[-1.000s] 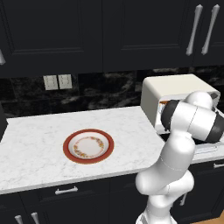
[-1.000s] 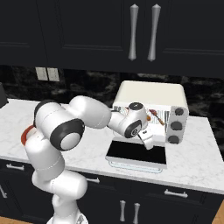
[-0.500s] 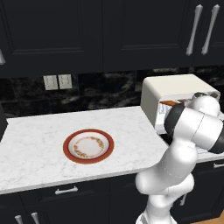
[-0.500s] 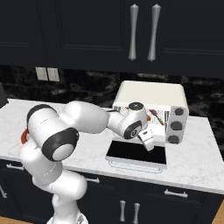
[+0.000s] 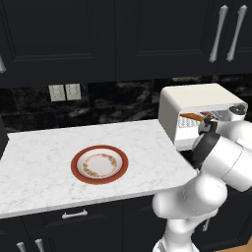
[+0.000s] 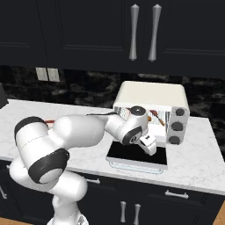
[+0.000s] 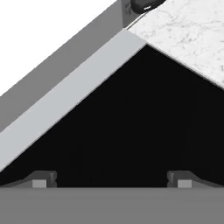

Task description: Pick up the kebab skewer and baguette bread, and place them inside the toaster oven. Close the toaster oven door and start by setting the timer.

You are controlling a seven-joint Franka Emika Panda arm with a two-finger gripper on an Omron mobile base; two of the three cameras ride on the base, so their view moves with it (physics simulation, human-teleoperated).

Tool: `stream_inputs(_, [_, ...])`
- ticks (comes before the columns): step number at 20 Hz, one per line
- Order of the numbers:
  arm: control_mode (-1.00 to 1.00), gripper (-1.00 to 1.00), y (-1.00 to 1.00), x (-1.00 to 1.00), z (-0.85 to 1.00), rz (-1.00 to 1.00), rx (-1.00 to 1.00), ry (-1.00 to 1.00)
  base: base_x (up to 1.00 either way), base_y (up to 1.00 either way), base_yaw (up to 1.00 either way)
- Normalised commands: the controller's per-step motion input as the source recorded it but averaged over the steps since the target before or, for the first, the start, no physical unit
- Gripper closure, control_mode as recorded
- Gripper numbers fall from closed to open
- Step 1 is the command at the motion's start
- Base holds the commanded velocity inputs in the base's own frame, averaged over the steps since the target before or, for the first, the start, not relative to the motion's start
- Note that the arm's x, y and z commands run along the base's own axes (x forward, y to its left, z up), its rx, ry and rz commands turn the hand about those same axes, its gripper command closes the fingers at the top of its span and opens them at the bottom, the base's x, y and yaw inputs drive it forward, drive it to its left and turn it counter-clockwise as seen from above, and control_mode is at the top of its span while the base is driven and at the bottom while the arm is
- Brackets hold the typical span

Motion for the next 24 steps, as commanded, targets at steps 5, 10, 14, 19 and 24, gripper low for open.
stream_inputs(5, [-1.0,-1.0,0.36,-0.21,0.12,0.02,-0.02,0.19,0.0,0.0,0.0])
stream_inputs(10, [-1.0,-1.0,0.31,-0.19,0.17,0.0,-0.08,0.18,0.0,0.0,0.0])
stream_inputs(14, [-1.0,-1.0,0.22,-0.34,0.11,0.0,-0.04,0.12,0.0,0.0,0.0])
stream_inputs(19, [-1.0,-1.0,0.23,-0.48,0.03,0.01,-0.02,0.0,0.0,0.0,0.0])
stream_inputs(24, [-1.0,-1.0,0.25,-0.35,0.0,0.09,0.0,0.0,0.0,0.0,0.0])
